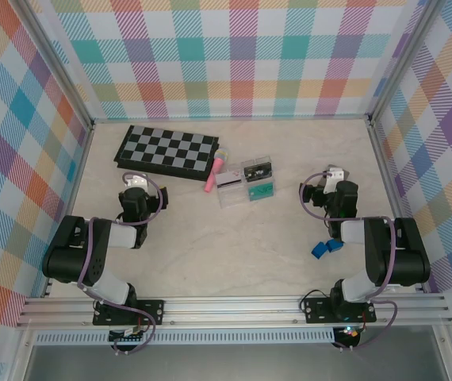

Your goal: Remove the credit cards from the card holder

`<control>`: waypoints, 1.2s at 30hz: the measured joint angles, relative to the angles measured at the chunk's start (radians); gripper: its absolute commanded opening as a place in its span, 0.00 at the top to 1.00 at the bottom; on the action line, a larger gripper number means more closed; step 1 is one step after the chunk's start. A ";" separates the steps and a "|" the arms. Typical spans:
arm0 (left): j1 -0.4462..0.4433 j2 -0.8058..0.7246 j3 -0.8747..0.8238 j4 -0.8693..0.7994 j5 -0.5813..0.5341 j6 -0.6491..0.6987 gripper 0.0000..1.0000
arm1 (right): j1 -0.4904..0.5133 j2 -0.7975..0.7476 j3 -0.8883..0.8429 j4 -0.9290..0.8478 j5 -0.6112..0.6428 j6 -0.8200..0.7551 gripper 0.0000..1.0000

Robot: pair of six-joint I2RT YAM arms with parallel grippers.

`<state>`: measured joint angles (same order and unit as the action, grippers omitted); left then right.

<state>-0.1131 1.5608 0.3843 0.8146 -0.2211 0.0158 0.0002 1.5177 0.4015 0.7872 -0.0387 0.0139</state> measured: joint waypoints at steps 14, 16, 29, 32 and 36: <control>0.000 0.000 0.000 0.000 0.000 0.000 0.00 | 0.000 0.000 0.000 0.000 0.000 0.000 0.00; 0.000 0.000 0.000 0.000 0.000 0.000 0.00 | 0.000 0.000 0.000 0.000 0.000 0.000 0.00; 0.000 0.000 0.010 -0.013 0.005 0.000 0.00 | 0.000 -0.006 0.018 -0.054 -0.009 -0.002 0.00; 0.000 -0.032 0.034 -0.088 0.011 0.000 0.00 | 0.000 -0.063 0.067 -0.179 -0.014 -0.003 0.00; 0.000 -0.130 0.108 -0.263 0.011 -0.025 0.00 | 0.000 -0.161 0.170 -0.357 0.004 0.029 0.00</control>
<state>-0.1131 1.4307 0.4923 0.5514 -0.2100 -0.0090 -0.0002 1.3563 0.5713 0.4305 -0.0345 0.0425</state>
